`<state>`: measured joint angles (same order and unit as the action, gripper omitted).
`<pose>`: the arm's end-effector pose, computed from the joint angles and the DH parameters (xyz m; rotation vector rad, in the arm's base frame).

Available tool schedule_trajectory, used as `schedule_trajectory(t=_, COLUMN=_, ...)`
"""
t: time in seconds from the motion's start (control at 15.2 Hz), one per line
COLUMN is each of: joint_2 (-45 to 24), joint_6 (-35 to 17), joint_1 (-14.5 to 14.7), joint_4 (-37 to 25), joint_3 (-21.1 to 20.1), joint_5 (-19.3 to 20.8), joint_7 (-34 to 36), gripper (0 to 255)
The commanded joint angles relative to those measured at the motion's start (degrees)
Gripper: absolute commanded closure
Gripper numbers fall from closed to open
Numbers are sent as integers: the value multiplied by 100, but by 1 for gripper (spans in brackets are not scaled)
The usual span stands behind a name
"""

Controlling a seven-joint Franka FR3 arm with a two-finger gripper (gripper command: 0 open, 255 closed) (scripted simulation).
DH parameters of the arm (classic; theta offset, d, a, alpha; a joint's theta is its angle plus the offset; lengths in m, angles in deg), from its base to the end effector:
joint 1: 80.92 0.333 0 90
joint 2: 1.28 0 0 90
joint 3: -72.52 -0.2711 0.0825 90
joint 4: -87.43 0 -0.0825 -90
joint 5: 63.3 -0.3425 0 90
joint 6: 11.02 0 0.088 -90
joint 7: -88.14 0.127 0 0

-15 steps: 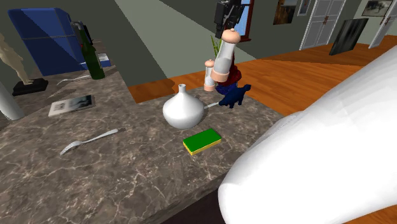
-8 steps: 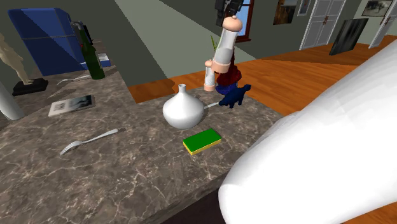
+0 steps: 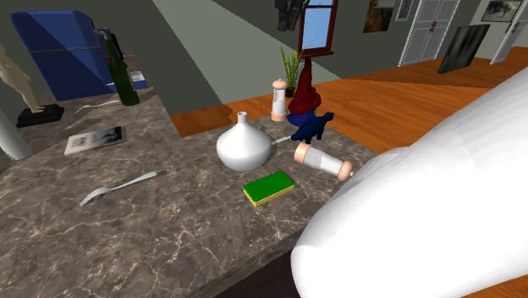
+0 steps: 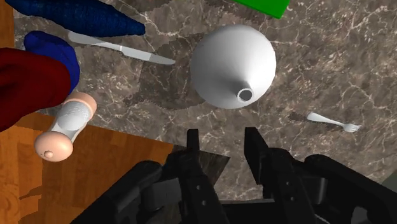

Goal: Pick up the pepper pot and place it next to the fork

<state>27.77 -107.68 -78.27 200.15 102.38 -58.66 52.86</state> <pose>0.3374 -0.2317 0.5930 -3.0514 -0.2735 -0.3480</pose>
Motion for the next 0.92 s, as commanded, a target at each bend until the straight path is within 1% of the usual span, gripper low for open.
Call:
schedule_trajectory(t=0.0, joint_2=-100, joint_6=-60, joint_1=-11, joint_4=80, joint_3=24, joint_5=37, joint_7=20, gripper=0)
schedule_trajectory(t=0.86, joint_2=-1643, joint_6=-852, joint_1=-141, joint_4=932, joint_3=392, joint_5=403, joint_7=262, gripper=0)
